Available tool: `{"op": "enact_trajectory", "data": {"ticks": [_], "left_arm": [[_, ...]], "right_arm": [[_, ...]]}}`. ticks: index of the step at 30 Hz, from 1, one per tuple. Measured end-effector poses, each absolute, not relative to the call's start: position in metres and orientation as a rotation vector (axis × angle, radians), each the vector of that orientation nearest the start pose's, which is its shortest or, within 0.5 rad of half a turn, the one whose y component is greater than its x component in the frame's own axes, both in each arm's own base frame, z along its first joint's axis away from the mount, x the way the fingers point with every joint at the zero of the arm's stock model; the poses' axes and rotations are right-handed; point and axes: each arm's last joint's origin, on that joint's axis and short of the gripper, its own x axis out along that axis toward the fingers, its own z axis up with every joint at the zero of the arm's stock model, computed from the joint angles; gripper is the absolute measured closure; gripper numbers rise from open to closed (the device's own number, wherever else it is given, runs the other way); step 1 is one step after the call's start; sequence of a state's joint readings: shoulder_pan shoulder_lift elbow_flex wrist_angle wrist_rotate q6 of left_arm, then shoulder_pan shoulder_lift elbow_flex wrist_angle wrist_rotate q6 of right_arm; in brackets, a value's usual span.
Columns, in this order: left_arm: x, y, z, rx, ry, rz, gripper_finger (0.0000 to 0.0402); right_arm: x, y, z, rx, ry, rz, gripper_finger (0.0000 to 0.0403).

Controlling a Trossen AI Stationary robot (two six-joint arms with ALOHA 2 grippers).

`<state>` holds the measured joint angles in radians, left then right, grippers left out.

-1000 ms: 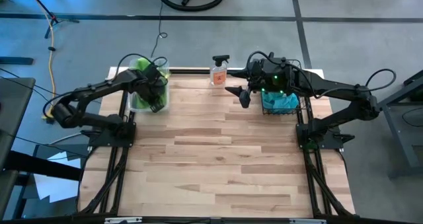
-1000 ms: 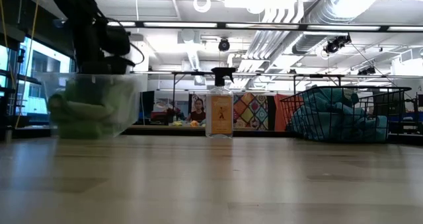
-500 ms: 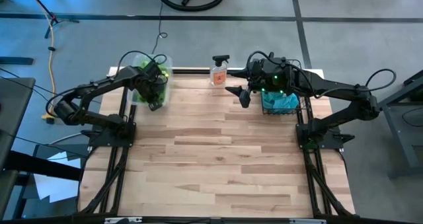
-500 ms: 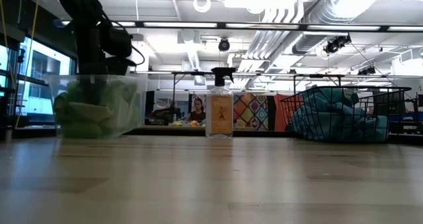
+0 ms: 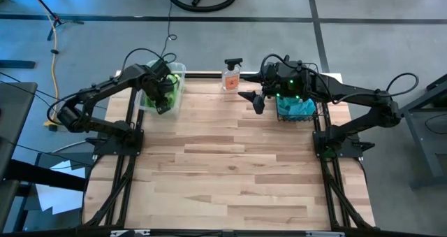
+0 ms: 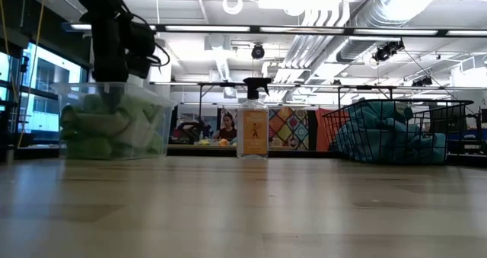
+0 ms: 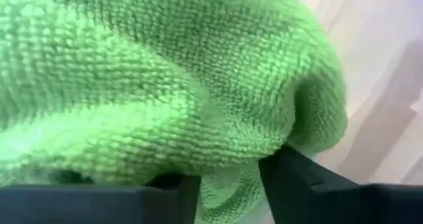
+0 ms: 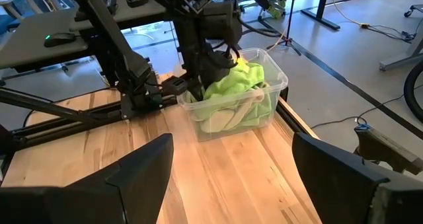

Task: Sort microfiber towel by color & place in baskets
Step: Put the green microfiber cloth into the bin, then return to Home Position

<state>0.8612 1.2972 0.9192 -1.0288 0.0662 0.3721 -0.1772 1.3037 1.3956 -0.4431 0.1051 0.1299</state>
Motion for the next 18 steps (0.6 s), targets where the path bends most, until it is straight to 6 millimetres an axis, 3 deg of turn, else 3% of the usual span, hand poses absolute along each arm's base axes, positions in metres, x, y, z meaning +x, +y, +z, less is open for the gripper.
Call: {"op": "enact_trajectory", "data": {"ticks": [9, 18], "left_arm": [[0.143, 0.165, 0.267, -0.311, 1.372, 0.435, 0.0204], [0.144, 0.169, 0.318, -0.221, 1.324, 0.521, 0.0190]], "right_arm": [[0.275, -0.052, 0.407, 0.133, 0.335, -0.301, 0.0096], [0.275, -0.052, 0.407, 0.115, 0.337, -0.297, 0.0096]]}}
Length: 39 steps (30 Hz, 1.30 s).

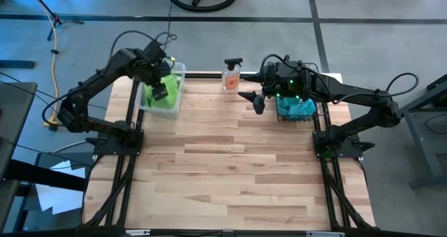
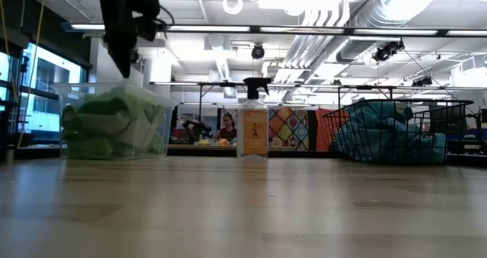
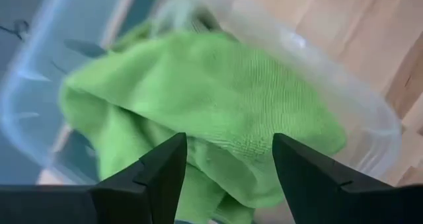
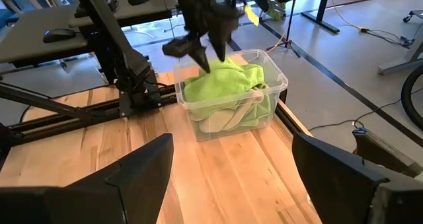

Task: Sort microfiber towel by color & place in baskets
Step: Return to Home Position

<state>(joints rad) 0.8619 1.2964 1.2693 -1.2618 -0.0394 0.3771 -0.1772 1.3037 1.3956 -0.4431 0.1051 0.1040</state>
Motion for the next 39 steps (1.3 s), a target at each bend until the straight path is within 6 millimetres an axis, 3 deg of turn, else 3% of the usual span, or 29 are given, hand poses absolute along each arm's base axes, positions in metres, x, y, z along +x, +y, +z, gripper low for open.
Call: {"op": "enact_trajectory", "data": {"ticks": [8, 11, 17, 22, 25, 31, 35, 39], "left_arm": [[0.144, 0.170, 0.367, -0.138, 1.191, 0.583, 0.0190], [0.145, 0.167, 0.382, -0.180, 1.079, 0.544, 0.0190], [0.153, 0.148, 0.405, -0.248, 0.672, 0.310, 0.0190], [0.167, 0.122, 0.417, -0.196, 0.263, 0.152, 0.0190], [0.172, 0.106, 0.411, -0.200, 0.087, 0.106, 0.0190], [0.185, 0.074, 0.378, -0.310, -0.140, 0.107, 0.0190], [0.197, 0.045, 0.357, -0.378, -0.185, 0.056, 0.0190], [0.202, 0.019, 0.348, -0.400, -0.142, 0.015, 0.0190]], "right_arm": [[0.275, -0.052, 0.407, 0.106, 0.339, -0.296, 0.0096], [0.274, -0.052, 0.407, 0.078, 0.342, -0.291, 0.0096], [0.273, -0.054, 0.408, 0.073, 0.340, -0.299, 0.0096], [0.262, -0.054, 0.414, 0.051, 0.334, -0.298, 0.0096], [0.250, -0.053, 0.422, 0.047, 0.311, -0.301, 0.0096], [0.224, -0.049, 0.439, 0.027, 0.237, -0.326, 0.0096], [0.214, -0.048, 0.445, 0.023, 0.210, -0.372, 0.0096], [0.212, -0.048, 0.446, 0.044, 0.199, -0.386, 0.0096]]}}
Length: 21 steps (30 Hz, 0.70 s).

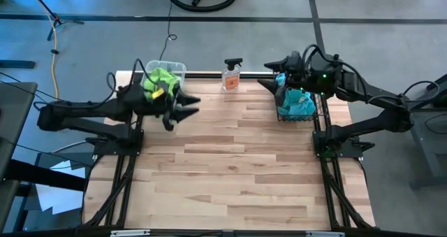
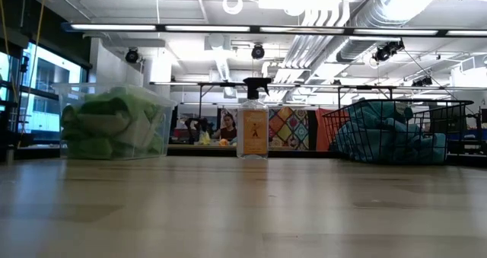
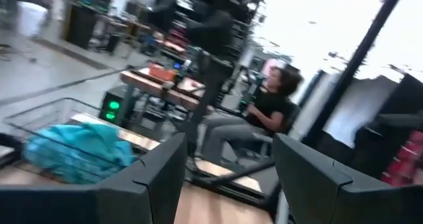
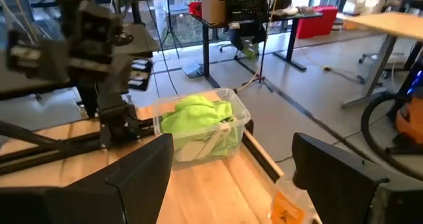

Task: Sort microfiber towel by color & place in baskets
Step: Return to Home Position

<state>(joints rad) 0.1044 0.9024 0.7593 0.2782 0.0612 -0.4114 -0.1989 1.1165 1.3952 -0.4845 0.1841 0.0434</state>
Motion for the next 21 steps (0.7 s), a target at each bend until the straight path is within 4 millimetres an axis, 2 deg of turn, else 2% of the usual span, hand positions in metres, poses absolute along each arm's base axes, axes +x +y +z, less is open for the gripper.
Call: {"op": "enact_trajectory", "data": {"ticks": [5, 15, 18, 21], "left_arm": [[0.195, 0.003, 0.355, -0.339, -0.177, -0.048, 0.0190], [0.158, 0.004, 0.367, -0.253, -0.210, -0.025, 0.0190], [0.152, 0.005, 0.361, -0.252, -0.197, -0.009, 0.0190], [0.148, 0.004, 0.340, -0.270, -0.225, -0.012, 0.0192]], "right_arm": [[0.212, -0.048, 0.446, 0.110, 0.187, -0.393, 0.0096], [0.213, -0.046, 0.450, 0.162, 0.136, -0.386, 0.0103], [0.214, -0.044, 0.450, 0.177, 0.135, -0.377, 0.0143], [0.214, -0.040, 0.448, 0.181, 0.151, -0.360, 0.0224]]}}
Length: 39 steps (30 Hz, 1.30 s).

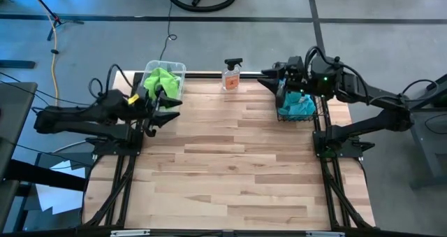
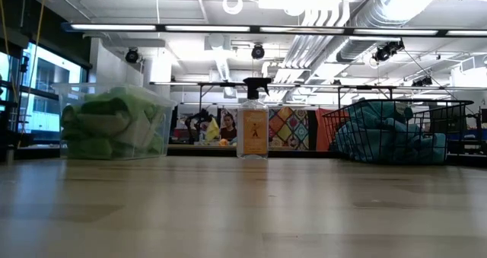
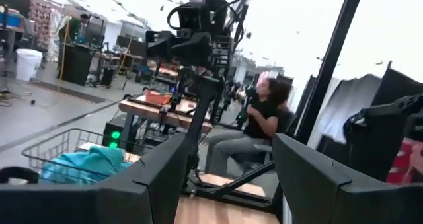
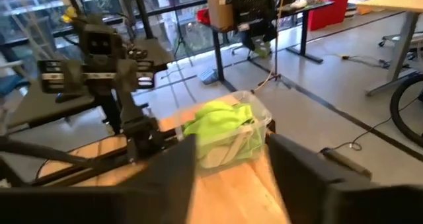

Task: Sort microfiber towel by color & place in baskets
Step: Return to Home Position

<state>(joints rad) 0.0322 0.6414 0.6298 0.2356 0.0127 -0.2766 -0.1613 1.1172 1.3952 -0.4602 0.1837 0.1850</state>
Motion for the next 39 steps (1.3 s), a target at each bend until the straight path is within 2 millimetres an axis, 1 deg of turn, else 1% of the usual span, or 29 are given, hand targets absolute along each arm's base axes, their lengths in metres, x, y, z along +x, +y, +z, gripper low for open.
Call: {"op": "enact_trajectory", "data": {"ticks": [3, 4, 5, 8, 10, 13, 15, 16, 20, 23, 27, 31, 34, 39], "left_arm": [[0.144, 0.004, 0.311, -0.329, -0.284, -0.029, 0.0208], [0.142, 0.004, 0.301, -0.348, -0.305, -0.035, 0.0217], [0.140, 0.004, 0.290, -0.365, -0.327, -0.036, 0.0227], [0.134, 0.005, 0.260, -0.424, -0.383, -0.024, 0.0266], [0.129, 0.005, 0.244, -0.449, -0.408, -0.022, 0.0296], [0.124, 0.005, 0.226, -0.474, -0.414, -0.025, 0.0347], [0.122, 0.005, 0.218, -0.482, -0.403, -0.024, 0.0381], [0.121, 0.005, 0.214, -0.483, -0.402, -0.023, 0.0391], [0.120, 0.006, 0.201, -0.495, -0.365, 0.008, 0.0393], [0.121, 0.006, 0.198, -0.484, -0.330, 0.023, 0.0400], [0.121, 0.006, 0.198, -0.484, -0.330, 0.021, 0.0400], [0.122, 0.006, 0.195, -0.513, -0.296, 0.025, 0.0399], [0.123, 0.006, 0.192, -0.522, -0.267, 0.030, 0.0399], [0.123, 0.006, 0.191, -0.522, -0.253, 0.033, 0.0399]], "right_arm": [[0.215, -0.037, 0.447, 0.217, 0.163, -0.347, 0.0340], [0.215, -0.037, 0.447, 0.228, 0.163, -0.341, 0.0370], [0.215, -0.036, 0.447, 0.237, 0.161, -0.331, 0.0385], [0.215, -0.034, 0.448, 0.275, 0.147, -0.324, 0.0374], [0.215, -0.034, 0.447, 0.292, 0.151, -0.326, 0.0376], [0.215, -0.034, 0.446, 0.311, 0.161, -0.330, 0.0397], [0.215, -0.034, 0.444, 0.326, 0.171, -0.333, 0.0396], [0.215, -0.034, 0.444, 0.330, 0.177, -0.334, 0.0395], [0.214, -0.034, 0.440, 0.334, 0.222, -0.329, 0.0401], [0.213, -0.033, 0.436, 0.335, 0.260, -0.323, 0.0400], [0.211, -0.031, 0.430, 0.342, 0.336, -0.287, 0.0402], [0.206, -0.022, 0.425, 0.307, 0.363, -0.225, 0.0402], [0.197, -0.011, 0.413, 0.299, 0.334, -0.168, 0.0402], [0.176, 0.008, 0.375, 0.333, 0.187, -0.053, 0.0402]]}}
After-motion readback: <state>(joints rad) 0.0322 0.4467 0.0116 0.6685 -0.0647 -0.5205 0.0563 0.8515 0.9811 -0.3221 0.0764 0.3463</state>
